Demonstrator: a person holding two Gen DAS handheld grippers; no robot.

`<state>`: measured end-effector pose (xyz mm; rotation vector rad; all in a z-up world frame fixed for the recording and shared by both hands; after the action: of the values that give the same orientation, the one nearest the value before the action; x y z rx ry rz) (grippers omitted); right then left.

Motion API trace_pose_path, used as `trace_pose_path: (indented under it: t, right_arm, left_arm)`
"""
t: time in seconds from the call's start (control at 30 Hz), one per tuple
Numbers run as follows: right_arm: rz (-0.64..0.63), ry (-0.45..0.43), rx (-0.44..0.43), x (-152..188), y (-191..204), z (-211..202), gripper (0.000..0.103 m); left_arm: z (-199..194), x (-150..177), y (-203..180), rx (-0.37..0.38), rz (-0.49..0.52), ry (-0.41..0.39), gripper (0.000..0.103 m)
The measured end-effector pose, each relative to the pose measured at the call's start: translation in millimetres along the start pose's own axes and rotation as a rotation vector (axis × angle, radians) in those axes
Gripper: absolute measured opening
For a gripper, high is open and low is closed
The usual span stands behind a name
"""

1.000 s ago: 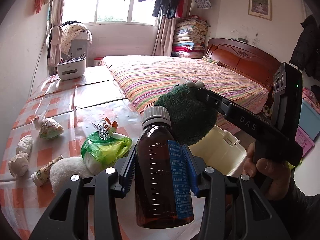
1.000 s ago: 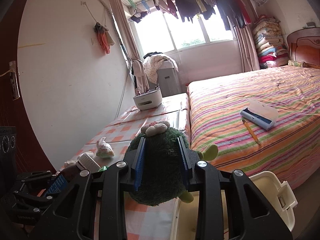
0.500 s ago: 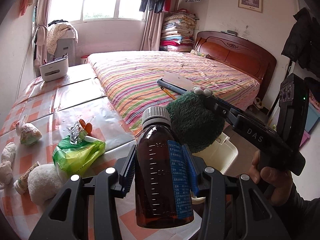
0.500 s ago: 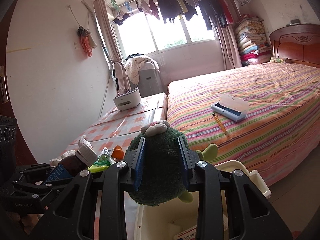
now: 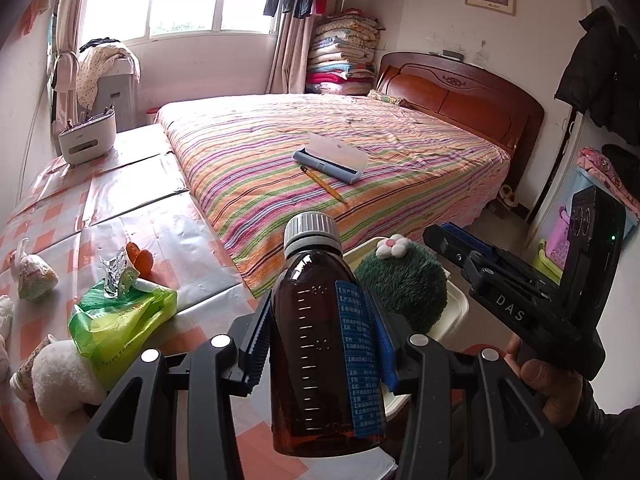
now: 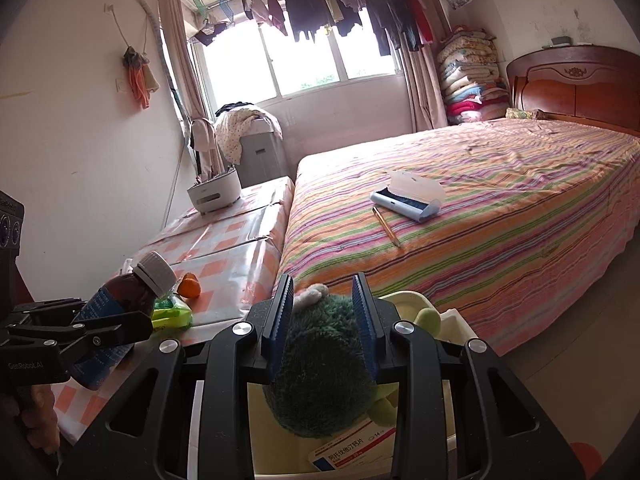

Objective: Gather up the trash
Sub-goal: 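Open the right gripper over the bin while the left gripper releases the bottle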

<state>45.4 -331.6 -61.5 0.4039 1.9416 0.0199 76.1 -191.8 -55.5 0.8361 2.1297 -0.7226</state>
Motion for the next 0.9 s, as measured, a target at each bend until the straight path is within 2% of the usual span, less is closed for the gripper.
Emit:
trace_pose_path:
  t: [0.13, 0.2, 0.3, 0.5, 0.9]
  right_arm:
    - [-0.006, -0.011, 0.019, 0, -1, -2, 0.032]
    - [0.003, -0.009, 0.024, 0, -2, -1, 0.045]
    - [0.013, -0.015, 0.045, -1, -6, -1, 0.058]
    - [0.046, -0.034, 0.092, -5, -18, -3, 0.072]
    - [0.102, -0.053, 0.131, -10, -37, -6, 0.075]
  left_arm:
    - [3, 0, 0, 0.005, -0.004, 0.005, 0.043]
    - [4, -1, -1, 0.009, -0.004, 0.007, 0.043]
    - [6, -1, -2, 0.013, -0.004, 0.009, 0.043]
    - [17, 0, -7, 0.03, -0.005, 0.027, 0.043]
    - [48, 4, -23, 0.065, 0.003, 0.077, 0.043]
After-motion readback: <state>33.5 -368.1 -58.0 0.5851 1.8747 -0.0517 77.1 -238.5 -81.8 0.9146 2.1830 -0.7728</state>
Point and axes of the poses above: each gripper's, at about its wrist camera, not at the fingertips, and z roughly the way its jaws point, y to its left, x to its underside, the point moved 9 cm from there along z, roughly the way its jaws point, and after that the axes turned 10 degrees about x, right-handed, at the moved point
